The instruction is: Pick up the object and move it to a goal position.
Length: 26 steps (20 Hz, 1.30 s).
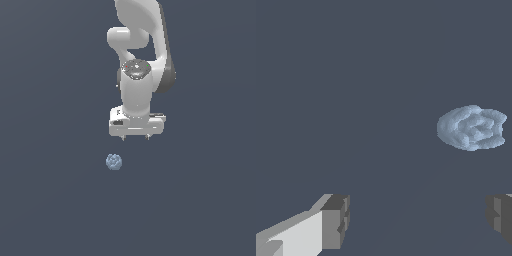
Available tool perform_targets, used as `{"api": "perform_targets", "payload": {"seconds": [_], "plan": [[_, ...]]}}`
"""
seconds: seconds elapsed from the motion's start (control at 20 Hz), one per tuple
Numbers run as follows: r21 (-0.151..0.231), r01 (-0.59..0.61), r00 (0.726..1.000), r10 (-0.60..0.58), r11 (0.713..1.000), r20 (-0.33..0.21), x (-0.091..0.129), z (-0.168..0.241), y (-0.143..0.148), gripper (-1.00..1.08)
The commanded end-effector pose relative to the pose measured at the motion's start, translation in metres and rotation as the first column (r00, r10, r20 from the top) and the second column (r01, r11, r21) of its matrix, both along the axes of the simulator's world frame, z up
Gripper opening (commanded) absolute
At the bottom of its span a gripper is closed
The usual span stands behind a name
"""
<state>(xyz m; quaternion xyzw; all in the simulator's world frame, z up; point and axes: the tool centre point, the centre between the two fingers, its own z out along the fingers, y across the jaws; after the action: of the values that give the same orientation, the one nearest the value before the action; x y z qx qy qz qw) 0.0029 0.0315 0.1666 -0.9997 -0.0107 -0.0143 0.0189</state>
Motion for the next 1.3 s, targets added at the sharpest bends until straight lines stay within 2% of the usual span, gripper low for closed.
{"api": "perform_targets", "payload": {"seconds": [0.0, 0.5, 0.85, 1.25], "plan": [[0.000, 0.000, 1.000, 0.000, 1.000, 0.000, 0.000, 0.000, 0.000, 1.00], [-0.004, -0.082, 0.997, 0.082, 0.997, 0.007, -0.005, 0.009, 0.033, 1.00], [-0.005, -0.095, 0.995, 0.095, 0.995, 0.006, -0.002, 0.007, 0.029, 1.00], [-0.014, -0.176, 0.984, 0.176, 0.984, 0.004, 0.007, -0.001, 0.013, 1.00]]}}
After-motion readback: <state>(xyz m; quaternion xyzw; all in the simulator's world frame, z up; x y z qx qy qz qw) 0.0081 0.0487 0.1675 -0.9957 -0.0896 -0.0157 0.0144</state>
